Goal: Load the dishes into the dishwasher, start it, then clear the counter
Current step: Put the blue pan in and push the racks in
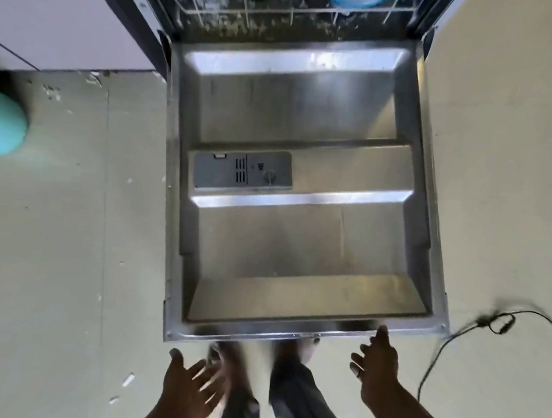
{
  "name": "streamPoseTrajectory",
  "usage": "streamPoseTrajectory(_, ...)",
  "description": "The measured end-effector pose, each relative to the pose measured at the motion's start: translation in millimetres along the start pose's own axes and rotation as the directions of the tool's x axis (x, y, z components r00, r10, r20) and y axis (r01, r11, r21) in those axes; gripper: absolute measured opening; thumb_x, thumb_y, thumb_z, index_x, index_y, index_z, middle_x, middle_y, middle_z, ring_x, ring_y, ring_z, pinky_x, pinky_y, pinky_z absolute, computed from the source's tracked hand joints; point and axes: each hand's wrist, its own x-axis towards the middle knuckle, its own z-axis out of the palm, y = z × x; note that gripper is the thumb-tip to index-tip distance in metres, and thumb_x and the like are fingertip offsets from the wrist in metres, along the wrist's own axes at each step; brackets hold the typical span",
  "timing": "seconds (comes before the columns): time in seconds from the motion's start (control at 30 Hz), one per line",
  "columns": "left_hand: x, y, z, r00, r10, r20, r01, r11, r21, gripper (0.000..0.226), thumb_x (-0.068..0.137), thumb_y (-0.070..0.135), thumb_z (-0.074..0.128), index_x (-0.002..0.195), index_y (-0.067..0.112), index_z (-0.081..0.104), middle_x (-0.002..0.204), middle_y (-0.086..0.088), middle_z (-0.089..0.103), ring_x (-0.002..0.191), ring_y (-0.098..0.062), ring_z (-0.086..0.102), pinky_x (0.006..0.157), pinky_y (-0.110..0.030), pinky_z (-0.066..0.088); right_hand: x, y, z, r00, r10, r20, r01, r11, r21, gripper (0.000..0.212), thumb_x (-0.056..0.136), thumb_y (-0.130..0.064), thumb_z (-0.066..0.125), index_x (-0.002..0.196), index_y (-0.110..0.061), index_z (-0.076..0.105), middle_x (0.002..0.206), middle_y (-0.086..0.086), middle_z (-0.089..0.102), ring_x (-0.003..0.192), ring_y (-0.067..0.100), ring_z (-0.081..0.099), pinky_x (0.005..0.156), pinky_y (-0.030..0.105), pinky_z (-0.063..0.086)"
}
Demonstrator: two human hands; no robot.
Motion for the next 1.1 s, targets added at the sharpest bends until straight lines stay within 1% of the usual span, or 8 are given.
streamPoseTrajectory(0.1,19.3,-10.5,9.8,0.998,0.035,0.054,-0.024,0.982,-0.187,0.076,0.093,0.068,0.027,0.133,0.006,0.042,0.119,-0.018,0.058,0.114,-0.035,0.055,0.100,-0.044,0.040,25.5,4.8,-6.6,0.988,0.148,0.043,-0.154,0.968,0.200,0.075,0.094,-0.066,0.031,0.147,-0.013,0.031,0.141,0.018,0.046,0.118,0.040,0.051,0.094,0.045,0.042)
streamPoseTrajectory(0.17,31.2,-9.6,24.2,0.992,0.091,0.091,-0.064,0.962,-0.267,0.090,0.083,0.079,0.029,0.141,0.011,0.040,0.135,-0.014,0.049,0.131,-0.037,0.042,0.111,-0.048,0.028,41.4,9.3,-7.4,0.968,0.156,0.195,-0.205,0.942,0.265,0.087,0.086,-0.077,0.030,0.148,-0.016,0.033,0.143,0.015,0.045,0.122,0.039,0.048,0.100,0.048,0.037)
streamPoseTrajectory(0.33,48.6,-14.7,47.4,0.947,0.273,0.168,-0.150,0.841,-0.520,0.085,0.071,0.076,0.049,0.136,0.021,0.050,0.134,-0.008,0.057,0.119,-0.031,0.053,0.096,-0.051,0.041,52.6,22.1,8.1,0.936,0.053,0.348,-0.210,0.876,0.433,0.104,0.071,-0.091,0.030,0.145,-0.019,0.039,0.144,0.012,0.046,0.131,0.037,0.043,0.107,0.053,0.032)
streamPoseTrajectory(0.6,20.2,-32.5,23.7,0.898,0.348,0.269,-0.116,0.778,-0.618,0.096,0.062,0.080,0.064,0.124,0.008,0.055,0.121,-0.013,0.064,0.112,-0.030,0.061,0.102,-0.044,0.044,28.0,26.4,-11.0,0.929,-0.035,0.368,-0.198,0.793,0.576,0.098,0.056,-0.087,0.059,0.128,-0.021,0.054,0.125,0.011,0.062,0.110,0.034,0.061,0.087,0.051,0.052)
streamPoseTrajectory(0.73,-59.5,-45.2,9.8,0.876,0.374,0.304,-0.155,0.816,-0.558,0.089,0.063,0.079,0.062,0.114,0.007,0.056,0.118,-0.010,0.063,0.112,-0.028,0.061,0.096,-0.040,0.044,-41.5,15.3,-42.6,0.942,-0.037,0.333,-0.175,0.793,0.584,0.098,0.064,-0.088,0.050,0.129,-0.014,0.050,0.124,0.009,0.058,0.113,0.032,0.056,0.098,0.046,0.044)
streamPoseTrajectory(0.8,-111.8,-49.9,5.2,0.860,0.385,0.336,-0.143,0.812,-0.566,0.081,0.062,0.080,0.061,0.106,0.012,0.056,0.123,-0.004,0.062,0.109,-0.024,0.064,0.092,-0.035,0.046,-84.5,3.0,-58.4,0.943,-0.057,0.327,-0.154,0.798,0.583,0.084,0.069,-0.086,0.047,0.118,-0.017,0.055,0.114,0.004,0.060,0.099,0.027,0.062,0.092,0.039,0.047)
streamPoseTrajectory(0.93,-227.9,-42.1,17.2,0.852,0.419,0.313,-0.167,0.785,-0.596,0.074,0.068,0.078,0.056,0.108,0.016,0.059,0.117,0.002,0.065,0.106,-0.019,0.065,0.089,-0.030,0.046,-170.6,-39.0,-77.7,0.929,-0.212,0.303,-0.004,0.813,0.582,0.058,0.082,-0.076,0.042,0.093,-0.021,0.057,0.095,0.001,0.061,0.075,0.021,0.061,0.071,0.030,0.049)
streamPoseTrajectory(1.1,-363.5,-7.6,55.2,0.748,0.583,0.316,-0.324,0.737,-0.594,0.066,0.076,0.065,0.059,0.112,0.010,0.058,0.105,-0.008,0.062,0.099,-0.023,0.060,0.079,-0.033,0.045,-266.1,-111.4,-72.4,0.848,-0.465,0.256,0.306,0.823,0.479,0.037,0.098,-0.049,0.040,0.114,-0.017,0.054,0.104,0.006,0.065,0.077,0.024,0.065,0.064,0.030,0.050)
